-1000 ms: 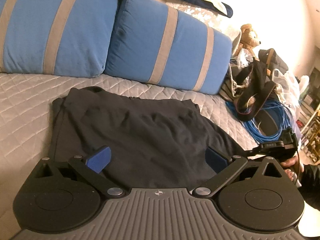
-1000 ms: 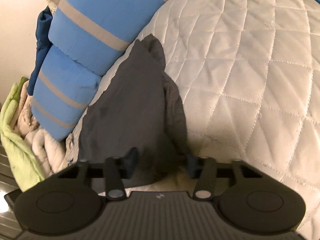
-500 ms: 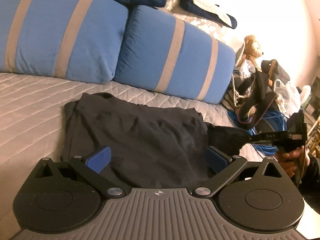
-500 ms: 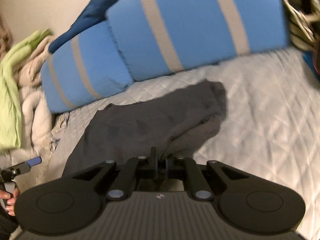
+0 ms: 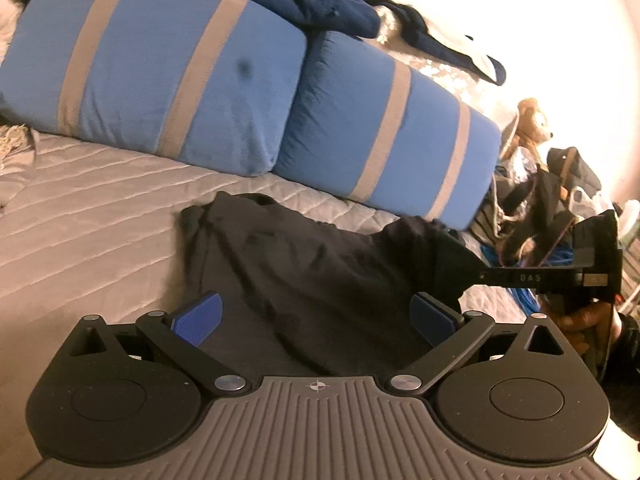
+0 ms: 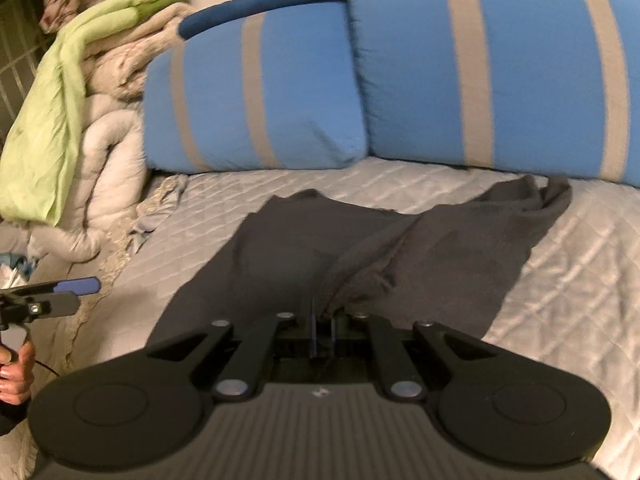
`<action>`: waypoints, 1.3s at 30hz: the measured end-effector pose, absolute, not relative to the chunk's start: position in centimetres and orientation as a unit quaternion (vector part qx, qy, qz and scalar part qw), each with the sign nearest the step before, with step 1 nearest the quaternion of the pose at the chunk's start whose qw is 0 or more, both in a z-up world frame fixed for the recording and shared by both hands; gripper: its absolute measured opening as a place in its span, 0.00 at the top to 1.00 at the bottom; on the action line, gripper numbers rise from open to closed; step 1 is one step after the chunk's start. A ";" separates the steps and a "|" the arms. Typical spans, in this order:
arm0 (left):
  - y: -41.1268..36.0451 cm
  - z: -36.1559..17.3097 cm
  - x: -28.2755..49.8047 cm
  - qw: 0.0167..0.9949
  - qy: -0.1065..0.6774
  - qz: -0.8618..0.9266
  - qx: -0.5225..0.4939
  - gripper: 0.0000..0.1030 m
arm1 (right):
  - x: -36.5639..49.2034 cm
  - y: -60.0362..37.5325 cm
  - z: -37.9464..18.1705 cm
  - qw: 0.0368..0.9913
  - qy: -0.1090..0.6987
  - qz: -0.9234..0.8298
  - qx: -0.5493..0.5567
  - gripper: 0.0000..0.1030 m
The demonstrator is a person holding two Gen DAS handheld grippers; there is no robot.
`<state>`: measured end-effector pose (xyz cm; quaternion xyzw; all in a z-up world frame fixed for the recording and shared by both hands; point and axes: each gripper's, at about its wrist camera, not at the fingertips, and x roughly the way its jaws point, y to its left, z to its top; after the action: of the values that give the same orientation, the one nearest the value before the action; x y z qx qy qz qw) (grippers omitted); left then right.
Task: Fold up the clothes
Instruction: 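Lift the held hoodie edge with the right gripper and fold it over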
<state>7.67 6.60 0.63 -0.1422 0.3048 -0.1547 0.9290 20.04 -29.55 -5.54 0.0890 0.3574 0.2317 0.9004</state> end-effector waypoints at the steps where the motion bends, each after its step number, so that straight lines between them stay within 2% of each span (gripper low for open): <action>1: 6.9 0.6 7.7 0.929 0.304 -0.152 -0.145 0.00 | 20.1 -28.9 -5.4 0.899 0.357 0.238 0.088 0.94; 20: 10.6 -0.3 7.4 0.927 0.300 -0.124 -0.187 0.00 | 19.6 -18.3 -6.4 0.871 0.362 0.325 0.064 0.94; 28: 11.0 -1.0 8.2 0.919 0.310 -0.129 -0.205 0.00 | 17.5 -15.9 -7.9 0.860 0.384 0.337 -0.009 0.94; 39: 10.9 -4.7 16.7 0.830 0.336 -0.208 -0.394 0.00 | 15.7 -18.0 -7.5 0.854 0.396 0.337 -0.033 0.94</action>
<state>16.67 10.87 -4.67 -0.3939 0.3363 -0.2080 0.8297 15.73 -18.02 -7.49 -0.0326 0.3959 0.3371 0.8536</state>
